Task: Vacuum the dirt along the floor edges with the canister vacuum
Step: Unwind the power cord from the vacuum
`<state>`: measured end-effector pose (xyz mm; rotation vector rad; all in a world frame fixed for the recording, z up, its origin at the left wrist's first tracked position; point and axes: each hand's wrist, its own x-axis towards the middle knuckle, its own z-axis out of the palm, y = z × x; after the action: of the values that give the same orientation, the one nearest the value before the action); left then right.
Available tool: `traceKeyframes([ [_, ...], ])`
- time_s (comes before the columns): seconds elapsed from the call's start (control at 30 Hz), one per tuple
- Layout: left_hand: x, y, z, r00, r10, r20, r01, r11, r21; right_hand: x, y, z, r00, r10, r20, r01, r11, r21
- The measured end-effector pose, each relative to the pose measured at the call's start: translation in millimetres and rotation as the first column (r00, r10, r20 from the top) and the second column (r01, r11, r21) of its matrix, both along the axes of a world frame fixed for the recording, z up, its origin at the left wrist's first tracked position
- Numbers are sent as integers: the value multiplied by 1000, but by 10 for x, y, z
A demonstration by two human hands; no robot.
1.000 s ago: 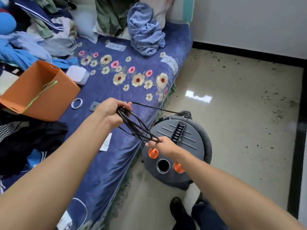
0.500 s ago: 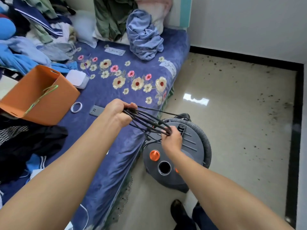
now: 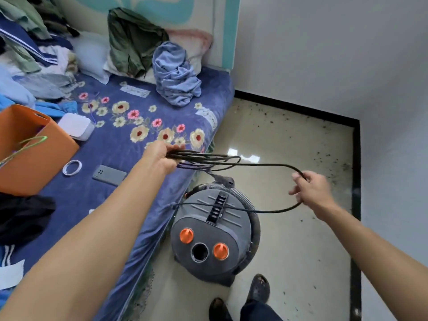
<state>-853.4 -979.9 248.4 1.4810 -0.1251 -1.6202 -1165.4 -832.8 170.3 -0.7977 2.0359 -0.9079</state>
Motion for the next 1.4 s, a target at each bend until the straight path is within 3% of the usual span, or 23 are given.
traceKeyframes([
  [0.23,-610,-232,-15,988,-148,41,149,989,-23,-1020,-236,982,997,-78,-28,66,953,-294],
  [0.33,-1014,-367,-31,985,-173,2,173,983,-61,-1318,-434,1089,999,-12,41,24,947,-320],
  [0.4,-1284,-466,-24,953,-303,5,301,947,-110,-1525,-541,989,996,13,83,14,949,-314],
  [0.53,-1827,-789,-25,775,-579,255,613,786,-79,-2068,-784,697,982,-55,179,112,938,-329],
  [0.7,-2633,-1290,-126,616,-527,586,659,752,-16,-2812,-1110,495,987,-56,154,103,943,-315],
  [0.8,-3005,-1659,-203,648,-443,619,615,784,-82,-3135,-1273,358,990,50,130,-19,973,-230],
  [0.93,-3344,-2063,-283,735,-397,550,546,828,-131,-3491,-1491,220,992,102,67,-87,977,-194],
  [1.07,-3564,-2425,-294,912,-314,263,347,934,-89,-3757,-1814,197,993,114,-18,-116,978,-172],
  [1.17,-3604,-2666,-263,970,-234,62,238,969,-65,-3923,-2128,223,988,111,-107,-127,979,-158],
  [1.3,-3655,-2997,-377,921,-358,153,348,933,88,-4136,-2563,279,973,88,-215,-123,980,-154],
  [1.4,-3762,-3362,-580,884,-376,278,337,924,178,-4264,-2898,205,957,86,-276,-126,984,-129],
])
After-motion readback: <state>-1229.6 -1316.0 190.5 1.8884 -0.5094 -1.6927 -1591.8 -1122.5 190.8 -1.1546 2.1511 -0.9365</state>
